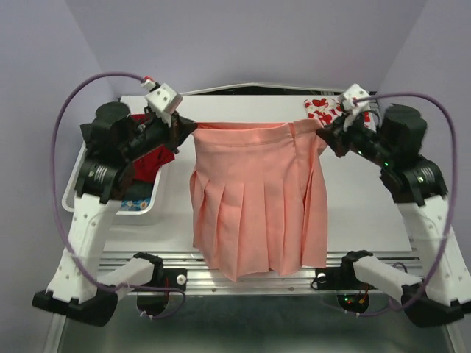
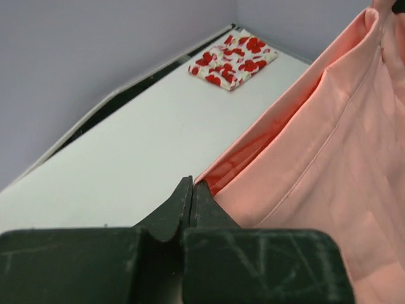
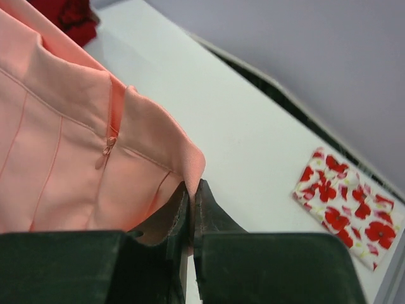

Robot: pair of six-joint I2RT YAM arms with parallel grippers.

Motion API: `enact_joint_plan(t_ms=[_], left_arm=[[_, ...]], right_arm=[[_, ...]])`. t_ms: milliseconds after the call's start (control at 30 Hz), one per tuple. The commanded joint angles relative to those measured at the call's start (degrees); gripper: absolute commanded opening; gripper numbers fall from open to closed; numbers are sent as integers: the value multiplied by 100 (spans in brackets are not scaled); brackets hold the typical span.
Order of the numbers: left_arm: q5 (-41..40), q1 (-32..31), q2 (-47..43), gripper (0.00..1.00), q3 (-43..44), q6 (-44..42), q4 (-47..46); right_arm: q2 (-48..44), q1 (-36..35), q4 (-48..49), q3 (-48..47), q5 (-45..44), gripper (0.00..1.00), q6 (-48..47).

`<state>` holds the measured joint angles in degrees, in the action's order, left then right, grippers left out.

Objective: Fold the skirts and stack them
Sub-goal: Flatten the skirt out

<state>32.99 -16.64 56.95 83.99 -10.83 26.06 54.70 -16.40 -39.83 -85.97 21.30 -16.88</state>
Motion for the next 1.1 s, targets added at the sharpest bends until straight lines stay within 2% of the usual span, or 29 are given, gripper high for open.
enact_joint_plan(t_ms=[0,33,67,133,167,200,233,267,300,367,400,467,533,567,600,667,700,800,833,900,1067], left_arm=[[-1100,223,1226,0,-93,195,-391],[-1206,223,1509,0,-32,213,-452],[-1303,223,1782,0,64,230,-540],[-1655,232,2704,21,573,126,-576],[-1786,249,3038,45,871,64,-350],[-1831,249,3381,57,1239,20,-148],[-1840,267,3993,66,2052,-7,307],[-1893,284,4200,69,2382,19,451],[-1919,293,4350,75,2655,46,522],[-2007,311,4404,78,2931,11,453],[-2068,311,4230,88,2757,11,365],[-2122,302,4001,91,2475,-24,137],[-2008,276,3684,91,1913,-68,39],[-1973,215,3596,90,1702,-112,-13],[-1937,179,3517,89,1474,-147,-22],[-1867,74,3341,84,850,-191,-83],[-1797,47,3210,81,404,-174,-145],[-1752,-58,3077,72,-153,-130,-365],[-1744,-93,3085,65,-381,-130,-400],[-1761,-216,3112,59,-636,-121,-418],[-1972,-480,3252,54,-1033,-130,-462]], right_arm=[[1330,260,248,564,-1286,1,-78],[1611,260,318,582,-1295,1,-104],[1910,260,353,460,-1339,6,-87],[2842,260,458,284,-1724,34,-87],[3480,260,346,-100,-2082,69,-43],[3773,260,275,-304,-2373,86,-52],[4029,260,31,-541,-2585,94,-17],[4223,260,-24,-752,-2735,99,-25],[4338,313,-59,-867,-2867,100,-52],[4427,313,-77,-1044,-2947,100,-96],[4409,313,-86,-1044,-2886,100,-104],[4330,313,-164,-957,-2702,99,-113],[4251,313,-209,-790,-2228,95,-183],[4225,313,-261,-633,-2009,91,-236],[4242,313,-305,-570,-1824,81,-245],[4452,313,-498,-552,-1402,69,-271],[4531,313,-577,-569,-1157,64,-289],[4838,313,-754,-614,-847,54,-263],[4909,313,-789,-605,-690,52,-298],[5128,313,-815,-561,-549,49,-342],[5560,252,-825,-245,-697,40,-509]])
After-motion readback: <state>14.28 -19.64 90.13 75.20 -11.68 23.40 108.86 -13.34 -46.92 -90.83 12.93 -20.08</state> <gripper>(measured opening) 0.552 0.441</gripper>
